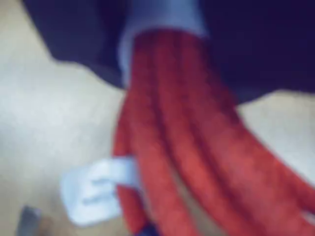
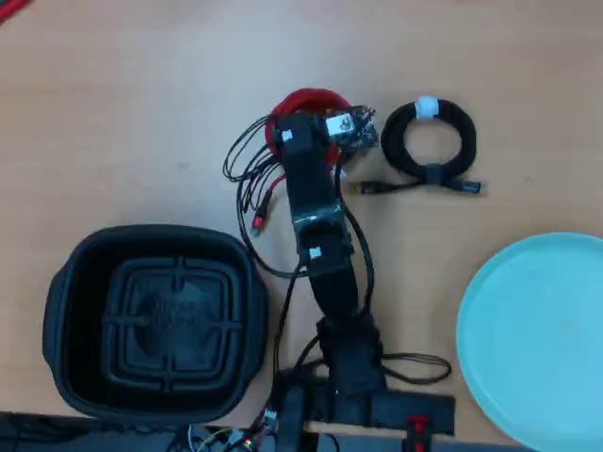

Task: Put a black charging cable in a black bowl and put a red charging cable in a green bowl

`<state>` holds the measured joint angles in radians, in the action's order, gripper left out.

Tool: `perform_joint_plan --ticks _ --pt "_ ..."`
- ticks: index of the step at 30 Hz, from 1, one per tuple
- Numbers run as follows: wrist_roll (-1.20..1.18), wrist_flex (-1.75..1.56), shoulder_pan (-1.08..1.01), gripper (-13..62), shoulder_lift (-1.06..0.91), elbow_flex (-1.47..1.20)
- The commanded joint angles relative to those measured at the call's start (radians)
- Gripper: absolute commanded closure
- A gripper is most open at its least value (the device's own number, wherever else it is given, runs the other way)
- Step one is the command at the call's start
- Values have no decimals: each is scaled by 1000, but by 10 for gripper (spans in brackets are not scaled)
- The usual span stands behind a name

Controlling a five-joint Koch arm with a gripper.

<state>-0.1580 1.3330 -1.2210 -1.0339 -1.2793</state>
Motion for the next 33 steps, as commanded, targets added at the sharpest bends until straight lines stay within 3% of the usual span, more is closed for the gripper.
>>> perform_joint_plan --ticks 1,11,18,33 --pt "-12 57 41 558 -38 15" --pt "-91 176 52 558 -419 12" --pt "-41 173 54 558 -554 2" --pt "-40 170 55 558 -569 -25"
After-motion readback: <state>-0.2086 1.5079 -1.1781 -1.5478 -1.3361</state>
